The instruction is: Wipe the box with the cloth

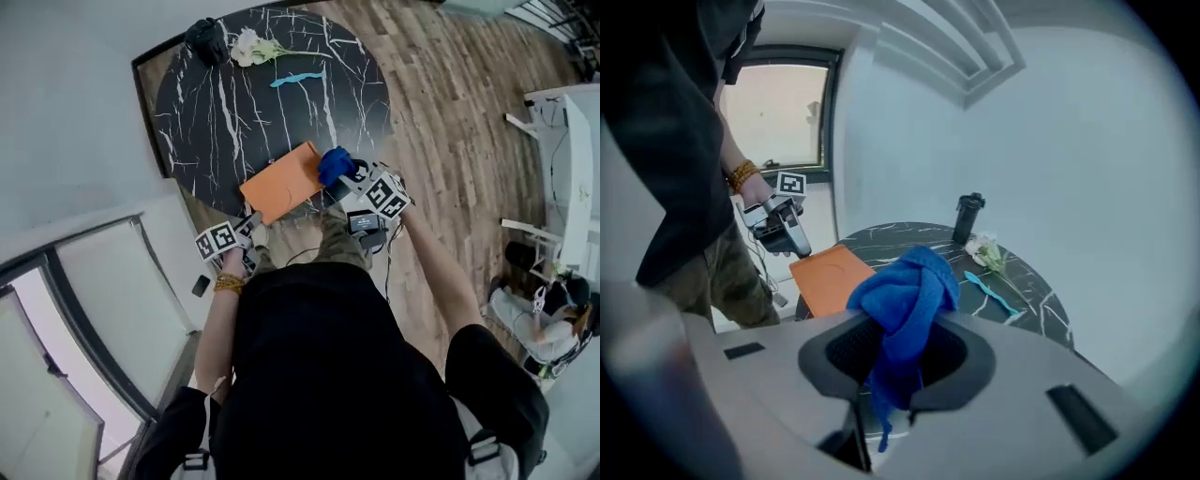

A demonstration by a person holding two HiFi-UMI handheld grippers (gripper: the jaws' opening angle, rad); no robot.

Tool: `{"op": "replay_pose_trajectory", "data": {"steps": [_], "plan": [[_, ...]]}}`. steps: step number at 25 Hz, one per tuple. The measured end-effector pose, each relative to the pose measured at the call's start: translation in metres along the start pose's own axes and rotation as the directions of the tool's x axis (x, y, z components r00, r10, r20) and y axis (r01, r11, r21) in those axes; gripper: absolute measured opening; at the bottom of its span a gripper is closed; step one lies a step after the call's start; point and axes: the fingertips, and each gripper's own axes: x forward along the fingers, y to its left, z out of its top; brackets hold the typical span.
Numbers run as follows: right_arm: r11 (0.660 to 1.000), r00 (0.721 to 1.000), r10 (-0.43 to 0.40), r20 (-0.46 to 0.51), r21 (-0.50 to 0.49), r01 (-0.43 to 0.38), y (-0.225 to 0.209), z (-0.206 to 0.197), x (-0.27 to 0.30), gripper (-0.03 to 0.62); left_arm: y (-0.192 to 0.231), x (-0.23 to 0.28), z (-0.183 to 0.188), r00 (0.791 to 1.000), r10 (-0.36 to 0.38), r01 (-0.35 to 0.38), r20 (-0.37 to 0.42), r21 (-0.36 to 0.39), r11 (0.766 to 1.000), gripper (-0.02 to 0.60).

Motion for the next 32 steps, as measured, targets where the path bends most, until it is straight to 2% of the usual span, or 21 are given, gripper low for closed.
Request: {"op": "replay_pose_trajectory", "data": {"steps": [2, 3, 6, 9, 11, 13, 16, 18, 21, 24, 27, 30, 32], "plan": [[0.988, 0.994, 0.11, -0.011, -0.106, -0.11, -0.02, -0.009, 0.022, 0.077, 0.003, 0.006, 0.001, 0.997, 0.04, -0.034, 0.07, -0.084, 0.996, 0.184], [0.971, 0.987, 0.161, -0.031, -0.175, -0.164, -0.027, -0.016, 0.034, 0.077, 0.005, 0.01, 0.001, 0.992, 0.07, -0.058, 0.102, -0.123, 0.991, 0.184], [0.887, 0.95, 0.295, -0.099, -0.342, -0.311, -0.032, -0.033, 0.075, 0.077, 0.015, 0.011, -0.003, 0.969, 0.177, -0.141, 0.17, -0.204, 0.969, 0.184], [0.803, 0.918, 0.374, -0.13, -0.45, -0.391, -0.027, -0.037, 0.11, 0.077, 0.013, 0.011, -0.007, 0.942, 0.254, -0.197, 0.219, -0.252, 0.948, 0.19], [0.765, 0.912, 0.382, -0.148, -0.504, -0.402, -0.03, -0.044, 0.125, 0.077, 0.009, 0.02, -0.004, 0.926, 0.286, -0.227, 0.246, -0.241, 0.944, 0.198], [0.748, 0.905, 0.392, -0.162, -0.517, -0.417, -0.035, -0.051, 0.136, 0.077, 0.007, 0.029, 0.003, 0.916, 0.299, -0.242, 0.266, -0.228, 0.943, 0.231], [0.71, 0.891, 0.415, -0.186, -0.547, -0.445, -0.033, -0.062, 0.143, 0.077, 0.007, 0.033, 0.007, 0.914, 0.304, -0.242, 0.268, -0.243, 0.939, 0.239], [0.69, 0.896, 0.403, -0.188, -0.581, -0.432, -0.027, -0.064, 0.144, 0.077, 0.007, 0.032, 0.006, 0.912, 0.316, -0.251, 0.263, -0.251, 0.935, 0.239], [0.678, 0.905, 0.384, -0.185, -0.609, -0.412, -0.021, -0.067, 0.141, 0.077, 0.007, 0.03, 0.009, 0.899, 0.346, -0.28, 0.271, -0.253, 0.926, 0.238], [0.631, 0.894, 0.399, -0.205, -0.646, -0.43, -0.007, -0.078, 0.127, 0.077, 0.006, 0.03, 0.008, 0.885, 0.377, -0.317, 0.272, -0.243, 0.917, 0.233], [0.583, 0.884, 0.414, -0.218, -0.682, -0.442, 0.01, -0.091, 0.112, 0.077, 0.006, 0.029, 0.009, 0.882, 0.393, -0.334, 0.261, -0.243, 0.911, 0.23], [0.569, 0.88, 0.422, -0.219, -0.691, -0.445, 0.024, -0.103, 0.096, 0.077, 0.005, 0.029, 0.008, 0.88, 0.402, -0.34, 0.254, -0.255, 0.905, 0.229], [0.571, 0.868, 0.443, -0.225, -0.676, -0.467, 0.034, -0.11, 0.085, 0.077, 0.005, 0.03, 0.008, 0.88, 0.403, -0.34, 0.253, -0.259, 0.904, 0.229]]}}
